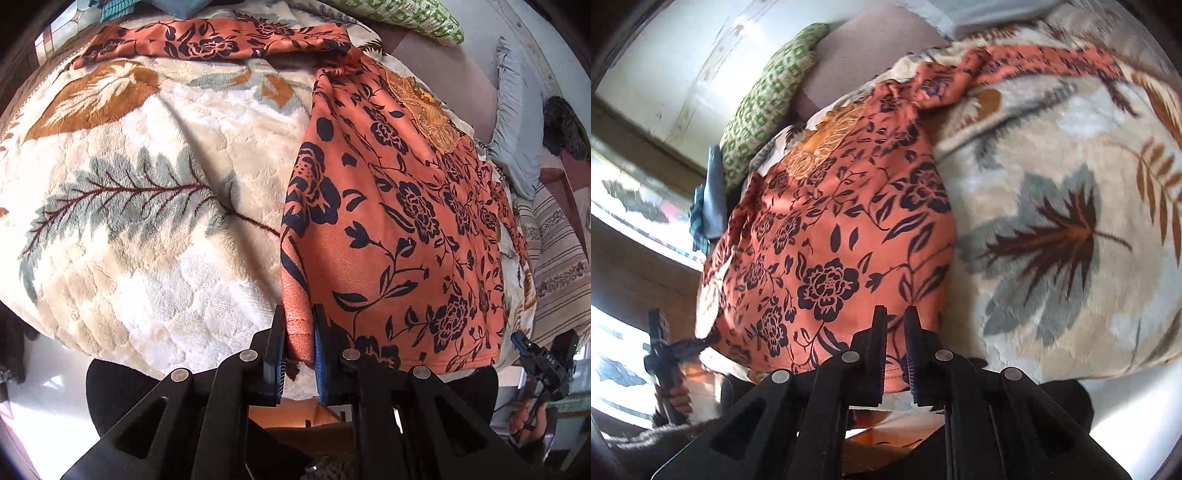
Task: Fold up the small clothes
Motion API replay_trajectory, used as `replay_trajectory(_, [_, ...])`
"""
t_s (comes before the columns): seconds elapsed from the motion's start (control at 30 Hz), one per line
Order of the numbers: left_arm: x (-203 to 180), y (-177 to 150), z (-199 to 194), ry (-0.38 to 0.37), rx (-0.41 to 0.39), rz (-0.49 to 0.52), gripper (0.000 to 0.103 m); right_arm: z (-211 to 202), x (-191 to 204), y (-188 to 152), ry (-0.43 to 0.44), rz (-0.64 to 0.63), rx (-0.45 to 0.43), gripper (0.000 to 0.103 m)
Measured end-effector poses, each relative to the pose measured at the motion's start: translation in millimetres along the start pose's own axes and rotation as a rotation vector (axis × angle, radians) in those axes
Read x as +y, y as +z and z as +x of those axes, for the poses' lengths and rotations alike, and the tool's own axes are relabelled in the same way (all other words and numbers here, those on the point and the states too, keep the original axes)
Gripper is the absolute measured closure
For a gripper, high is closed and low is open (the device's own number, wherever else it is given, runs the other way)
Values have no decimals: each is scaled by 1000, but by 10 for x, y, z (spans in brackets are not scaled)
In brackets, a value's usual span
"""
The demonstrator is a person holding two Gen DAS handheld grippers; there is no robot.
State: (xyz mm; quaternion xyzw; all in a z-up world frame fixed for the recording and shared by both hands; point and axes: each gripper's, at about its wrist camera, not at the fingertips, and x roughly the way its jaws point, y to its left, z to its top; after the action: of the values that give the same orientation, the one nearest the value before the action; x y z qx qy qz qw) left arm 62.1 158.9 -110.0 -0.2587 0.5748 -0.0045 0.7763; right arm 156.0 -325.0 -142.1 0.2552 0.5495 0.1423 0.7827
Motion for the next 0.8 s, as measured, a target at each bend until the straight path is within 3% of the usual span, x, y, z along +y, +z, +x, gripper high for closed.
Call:
replay_trajectory(0.07, [-59, 37, 2, -43, -11, 21, 88, 45, -290, -12, 69, 149, -16, 74])
replay_trajectory(0.1, [-94, 32, -8, -63, -13, 30, 82, 71, -385, -17, 99, 196, -30, 64])
replay_trajectory(0.13, [-131, 37, 16, -77, -17, 39, 73, 107, -455, -20, 116, 229, -40, 61])
replay_trajectory(0.23, [-278, 88, -50, -66, -24, 49, 65, 316, -560, -23, 148, 289, -33, 60])
replay_trajectory(0.3, [-350, 104, 62, -55, 3, 38, 65, 548, -538, -56, 231, 310, 17, 61])
replay_trajectory(0.33, [-366, 114, 103, -53, 15, 32, 66, 629, -472, -75, 258, 294, 33, 82])
replay_trajectory(0.37, [-416, 121, 109, -49, 18, 33, 66, 644, -390, -70, 246, 252, 35, 97])
replay_trajectory(0.4, [-460, 132, 106, -33, 11, 43, 66, 586, -276, -40, 222, 197, 22, 96])
replay_trajectory(0.47, [-532, 131, 125, 37, -3, 82, 66, 241, -17, 52, 184, 55, -90, 96])
replay_trajectory(0.53, [-581, 124, 235, 106, 14, 107, 66, -128, 298, 116, 37, -126, -183, 97])
replay_trajectory(0.6, [-582, 108, 372, 145, 39, 103, 66, -306, 510, 104, -111, -271, -211, 99])
replay_trajectory(0.8, [-595, 105, 382, 129, 58, 104, 67, 33, -165, -75, -237, -106, 9, 100])
